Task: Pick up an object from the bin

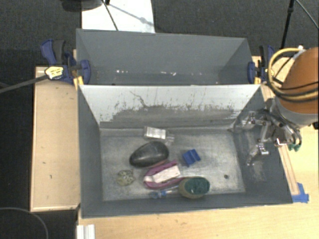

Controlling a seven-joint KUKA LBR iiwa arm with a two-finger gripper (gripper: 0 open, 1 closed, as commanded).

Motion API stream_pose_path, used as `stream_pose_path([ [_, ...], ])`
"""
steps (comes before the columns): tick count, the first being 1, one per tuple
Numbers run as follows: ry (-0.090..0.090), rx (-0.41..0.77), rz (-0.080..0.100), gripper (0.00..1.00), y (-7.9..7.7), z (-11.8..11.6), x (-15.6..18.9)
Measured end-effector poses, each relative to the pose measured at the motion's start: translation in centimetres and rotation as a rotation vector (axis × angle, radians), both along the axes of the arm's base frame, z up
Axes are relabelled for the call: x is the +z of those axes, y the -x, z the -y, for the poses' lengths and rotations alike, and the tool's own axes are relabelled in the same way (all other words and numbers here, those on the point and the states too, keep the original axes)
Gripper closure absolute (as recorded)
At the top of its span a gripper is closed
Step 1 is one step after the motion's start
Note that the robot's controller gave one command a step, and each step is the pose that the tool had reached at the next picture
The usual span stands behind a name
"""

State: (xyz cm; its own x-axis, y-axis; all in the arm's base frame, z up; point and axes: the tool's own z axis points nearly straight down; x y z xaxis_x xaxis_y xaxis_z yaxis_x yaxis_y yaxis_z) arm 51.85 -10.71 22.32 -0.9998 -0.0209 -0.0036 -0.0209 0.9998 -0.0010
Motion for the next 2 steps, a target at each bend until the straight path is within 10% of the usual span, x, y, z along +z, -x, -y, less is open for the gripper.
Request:
stream_pose_path([
  [1, -0.003, 0.097, -0.009, 0.00, 2.0, -3.8, -12.3],
  [2, 0.000, 0.342, 0.005, 0.00, 0.4, -0.6, -15.1],
])
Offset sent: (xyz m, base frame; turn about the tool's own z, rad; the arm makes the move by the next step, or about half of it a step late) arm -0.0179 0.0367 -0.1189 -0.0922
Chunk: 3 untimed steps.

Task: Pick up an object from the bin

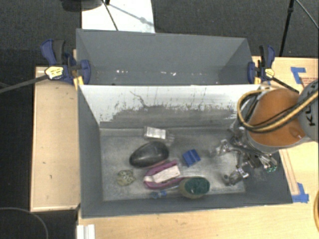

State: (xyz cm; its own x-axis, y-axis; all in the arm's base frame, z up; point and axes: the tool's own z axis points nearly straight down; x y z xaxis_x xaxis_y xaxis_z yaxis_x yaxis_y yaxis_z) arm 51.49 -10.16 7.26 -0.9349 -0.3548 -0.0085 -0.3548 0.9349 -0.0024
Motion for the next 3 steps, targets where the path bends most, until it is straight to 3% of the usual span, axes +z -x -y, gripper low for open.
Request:
stream_pose_path([
  [1, 0.001, 0.110, 0.000, 0.00, -0.4, -8.1, 0.2],
  [2, -0.003, -0.038, -0.001, 0.00, -1.6, -14.2, 5.5],
  [3, 0.000, 0.117, -0.002, 0.00, -3.7, -19.1, 1.0],
])
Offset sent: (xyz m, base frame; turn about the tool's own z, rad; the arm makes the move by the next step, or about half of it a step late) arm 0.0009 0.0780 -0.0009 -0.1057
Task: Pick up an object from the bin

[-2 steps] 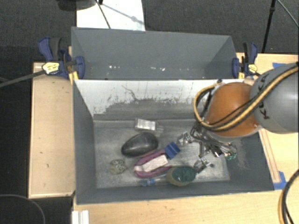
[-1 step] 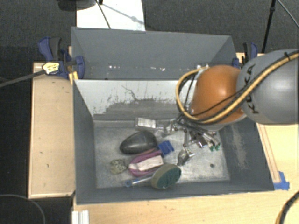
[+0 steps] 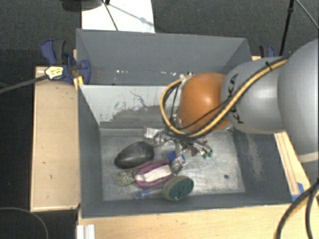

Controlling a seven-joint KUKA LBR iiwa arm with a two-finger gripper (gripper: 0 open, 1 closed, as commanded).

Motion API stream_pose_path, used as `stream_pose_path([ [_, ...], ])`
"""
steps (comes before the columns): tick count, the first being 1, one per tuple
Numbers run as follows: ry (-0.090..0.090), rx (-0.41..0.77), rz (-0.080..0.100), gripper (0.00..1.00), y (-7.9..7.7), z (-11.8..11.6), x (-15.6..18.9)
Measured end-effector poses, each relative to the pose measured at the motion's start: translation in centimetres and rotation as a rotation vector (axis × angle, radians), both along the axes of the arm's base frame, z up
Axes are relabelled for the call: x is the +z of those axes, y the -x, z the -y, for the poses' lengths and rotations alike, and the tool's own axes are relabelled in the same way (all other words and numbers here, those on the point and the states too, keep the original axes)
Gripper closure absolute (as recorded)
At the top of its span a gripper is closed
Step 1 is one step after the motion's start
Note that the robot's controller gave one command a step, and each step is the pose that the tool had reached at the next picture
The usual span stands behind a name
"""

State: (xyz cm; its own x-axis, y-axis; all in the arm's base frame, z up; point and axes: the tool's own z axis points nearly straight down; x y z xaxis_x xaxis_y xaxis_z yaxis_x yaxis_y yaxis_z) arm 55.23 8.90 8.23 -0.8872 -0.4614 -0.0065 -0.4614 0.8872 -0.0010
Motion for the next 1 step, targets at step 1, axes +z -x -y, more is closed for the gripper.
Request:
stream_pose_path([
  [1, 0.000, -0.002, 0.000, 1.00, 0.03, 0.09, 0.06],
])
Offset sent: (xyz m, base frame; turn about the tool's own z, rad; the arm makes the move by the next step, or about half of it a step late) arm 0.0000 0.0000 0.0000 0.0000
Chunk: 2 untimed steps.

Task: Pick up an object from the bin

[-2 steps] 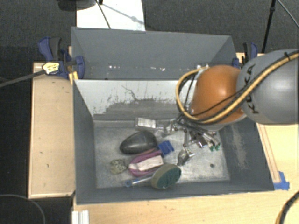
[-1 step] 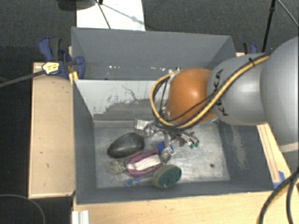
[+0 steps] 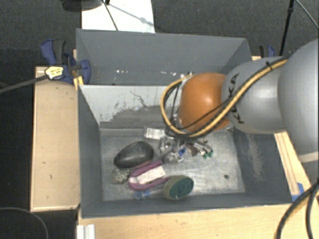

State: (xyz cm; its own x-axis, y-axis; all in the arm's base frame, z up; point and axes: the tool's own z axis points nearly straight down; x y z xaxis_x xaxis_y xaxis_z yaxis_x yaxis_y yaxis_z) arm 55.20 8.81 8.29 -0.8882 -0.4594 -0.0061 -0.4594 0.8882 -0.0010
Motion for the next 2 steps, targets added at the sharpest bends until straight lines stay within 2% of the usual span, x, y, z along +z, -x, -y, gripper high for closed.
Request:
stream_pose_path([
  [1, 0.000, 0.000, 0.000, 0.00, 0.0, 0.0, 0.0],
  [2, -0.005, -0.158, 0.007, 0.00, -2.1, 6.5, -0.8],
])
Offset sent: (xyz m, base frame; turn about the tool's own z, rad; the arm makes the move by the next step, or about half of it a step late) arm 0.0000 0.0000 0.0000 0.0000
